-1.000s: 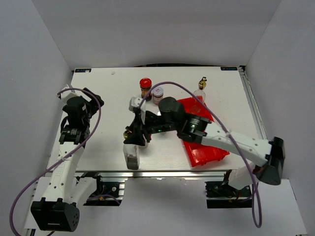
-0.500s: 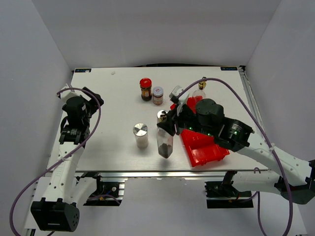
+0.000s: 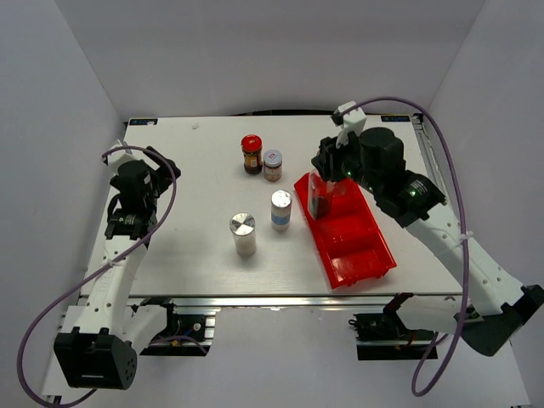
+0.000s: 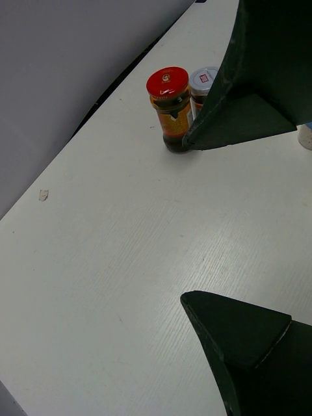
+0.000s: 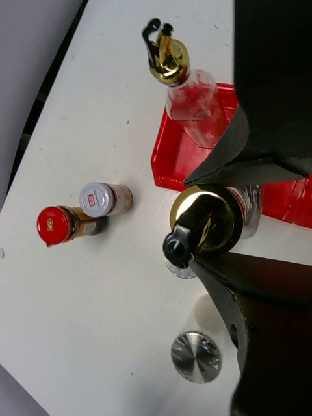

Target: Organize the condiment bottles

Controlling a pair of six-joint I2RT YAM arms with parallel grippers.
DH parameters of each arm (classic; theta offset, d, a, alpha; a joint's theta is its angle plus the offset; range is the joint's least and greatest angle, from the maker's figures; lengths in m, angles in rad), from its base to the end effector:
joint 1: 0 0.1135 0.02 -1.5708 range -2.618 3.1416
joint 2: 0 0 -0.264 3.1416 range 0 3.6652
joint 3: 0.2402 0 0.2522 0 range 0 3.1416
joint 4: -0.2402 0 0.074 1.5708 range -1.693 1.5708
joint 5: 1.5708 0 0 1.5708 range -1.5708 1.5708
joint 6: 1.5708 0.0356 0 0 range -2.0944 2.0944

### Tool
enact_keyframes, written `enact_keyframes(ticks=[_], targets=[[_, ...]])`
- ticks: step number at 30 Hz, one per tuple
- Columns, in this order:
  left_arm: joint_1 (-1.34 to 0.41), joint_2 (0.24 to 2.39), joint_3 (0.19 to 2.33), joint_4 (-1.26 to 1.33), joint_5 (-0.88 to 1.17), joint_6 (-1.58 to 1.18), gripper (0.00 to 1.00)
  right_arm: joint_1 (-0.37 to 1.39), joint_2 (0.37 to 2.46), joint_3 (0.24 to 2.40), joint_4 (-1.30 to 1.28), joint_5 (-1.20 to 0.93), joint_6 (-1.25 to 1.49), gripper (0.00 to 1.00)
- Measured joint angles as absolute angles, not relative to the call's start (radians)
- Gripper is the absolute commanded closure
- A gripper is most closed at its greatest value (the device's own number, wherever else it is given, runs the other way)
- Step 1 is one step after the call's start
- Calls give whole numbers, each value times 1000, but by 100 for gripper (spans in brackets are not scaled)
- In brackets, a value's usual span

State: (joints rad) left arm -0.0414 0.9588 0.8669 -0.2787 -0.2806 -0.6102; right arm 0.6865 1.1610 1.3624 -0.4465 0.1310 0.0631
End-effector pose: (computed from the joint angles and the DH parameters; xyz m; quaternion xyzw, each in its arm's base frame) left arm 0.2188 0.0008 0.3277 -0.3051 0.7622 -0.0696 0.5667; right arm 0.1954 0.1541 0.4369 -0.2029 0.7610 0.1768 0.5903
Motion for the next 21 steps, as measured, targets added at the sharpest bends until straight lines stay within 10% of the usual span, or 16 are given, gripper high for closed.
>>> enact_keyframes(ticks=[21], targets=[[-41,1108,933,-244,-308,-591,2,499,1434,1530,-392,27,-14,100]])
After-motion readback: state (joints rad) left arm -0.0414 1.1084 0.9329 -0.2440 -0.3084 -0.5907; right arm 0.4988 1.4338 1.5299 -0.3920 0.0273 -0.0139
